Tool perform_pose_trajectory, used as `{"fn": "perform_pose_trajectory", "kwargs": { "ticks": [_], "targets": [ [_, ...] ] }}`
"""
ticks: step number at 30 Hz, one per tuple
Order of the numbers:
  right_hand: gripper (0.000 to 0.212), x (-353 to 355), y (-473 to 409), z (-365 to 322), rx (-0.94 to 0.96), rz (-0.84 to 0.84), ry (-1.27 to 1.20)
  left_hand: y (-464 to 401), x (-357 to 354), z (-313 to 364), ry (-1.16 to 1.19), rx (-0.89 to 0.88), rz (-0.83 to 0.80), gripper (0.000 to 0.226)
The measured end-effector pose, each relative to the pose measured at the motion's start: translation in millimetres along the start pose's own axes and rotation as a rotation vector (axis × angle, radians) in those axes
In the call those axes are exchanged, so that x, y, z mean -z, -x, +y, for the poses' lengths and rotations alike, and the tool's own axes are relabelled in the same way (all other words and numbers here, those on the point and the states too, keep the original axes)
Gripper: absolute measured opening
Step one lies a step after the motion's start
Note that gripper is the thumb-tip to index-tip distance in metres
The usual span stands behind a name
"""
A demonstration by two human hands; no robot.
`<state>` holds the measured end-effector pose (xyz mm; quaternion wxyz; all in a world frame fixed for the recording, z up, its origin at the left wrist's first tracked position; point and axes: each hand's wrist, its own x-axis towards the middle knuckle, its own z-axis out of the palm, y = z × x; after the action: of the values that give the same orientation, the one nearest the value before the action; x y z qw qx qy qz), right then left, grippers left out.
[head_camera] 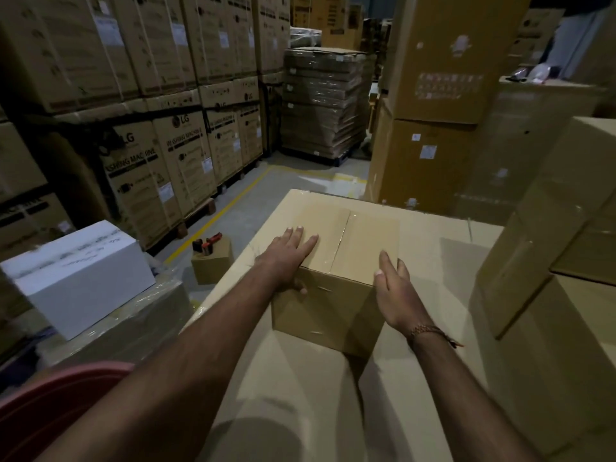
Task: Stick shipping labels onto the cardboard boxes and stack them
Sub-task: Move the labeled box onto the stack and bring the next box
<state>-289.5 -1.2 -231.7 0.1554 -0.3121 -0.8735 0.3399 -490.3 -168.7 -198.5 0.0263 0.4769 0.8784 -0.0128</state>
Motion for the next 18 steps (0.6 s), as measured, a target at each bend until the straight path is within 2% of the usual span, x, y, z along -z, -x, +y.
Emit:
{"fn": "perform_pose_trajectory", "kwargs": {
  "ticks": [18],
  "targets": [
    [0.056, -10, -53, -13, -0.015, 0.011, 0.016, -51, 3, -28, -0.034, -0.004, 0.012, 0.135]
  ]
}}
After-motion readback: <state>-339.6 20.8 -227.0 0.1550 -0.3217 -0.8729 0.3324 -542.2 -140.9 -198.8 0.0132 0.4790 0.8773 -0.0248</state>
